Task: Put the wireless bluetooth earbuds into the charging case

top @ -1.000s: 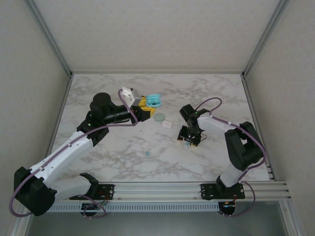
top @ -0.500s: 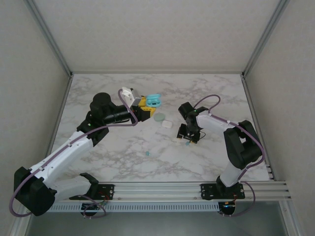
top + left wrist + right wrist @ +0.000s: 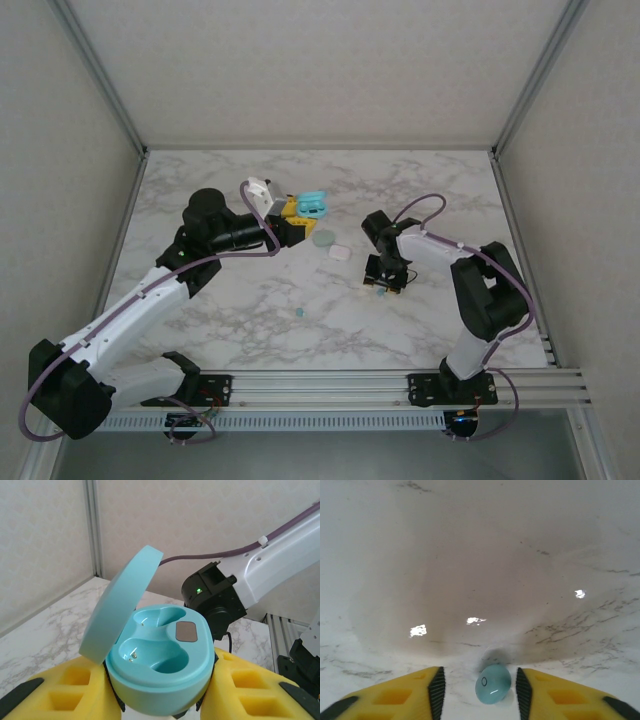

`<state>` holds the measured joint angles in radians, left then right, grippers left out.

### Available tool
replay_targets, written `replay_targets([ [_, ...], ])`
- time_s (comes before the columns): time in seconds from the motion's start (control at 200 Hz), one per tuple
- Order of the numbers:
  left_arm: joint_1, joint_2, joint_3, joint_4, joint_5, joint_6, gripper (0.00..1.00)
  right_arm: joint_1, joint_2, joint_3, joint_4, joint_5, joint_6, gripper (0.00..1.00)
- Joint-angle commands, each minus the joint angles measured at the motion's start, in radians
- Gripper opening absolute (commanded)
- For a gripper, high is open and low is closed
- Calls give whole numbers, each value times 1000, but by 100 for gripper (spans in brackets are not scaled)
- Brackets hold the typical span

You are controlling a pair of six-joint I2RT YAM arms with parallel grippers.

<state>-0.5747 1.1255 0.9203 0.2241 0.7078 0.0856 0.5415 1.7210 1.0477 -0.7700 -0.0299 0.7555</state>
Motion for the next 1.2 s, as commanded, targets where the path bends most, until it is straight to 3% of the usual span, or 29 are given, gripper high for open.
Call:
replay_targets([
  [0.0, -10, -6, 23, 5, -1, 12, 29, 6, 12, -21, -5, -7, 16, 41],
  [1.196, -10, 16, 35, 12, 1, 3, 29, 8, -2, 17, -35, 31, -86, 23],
])
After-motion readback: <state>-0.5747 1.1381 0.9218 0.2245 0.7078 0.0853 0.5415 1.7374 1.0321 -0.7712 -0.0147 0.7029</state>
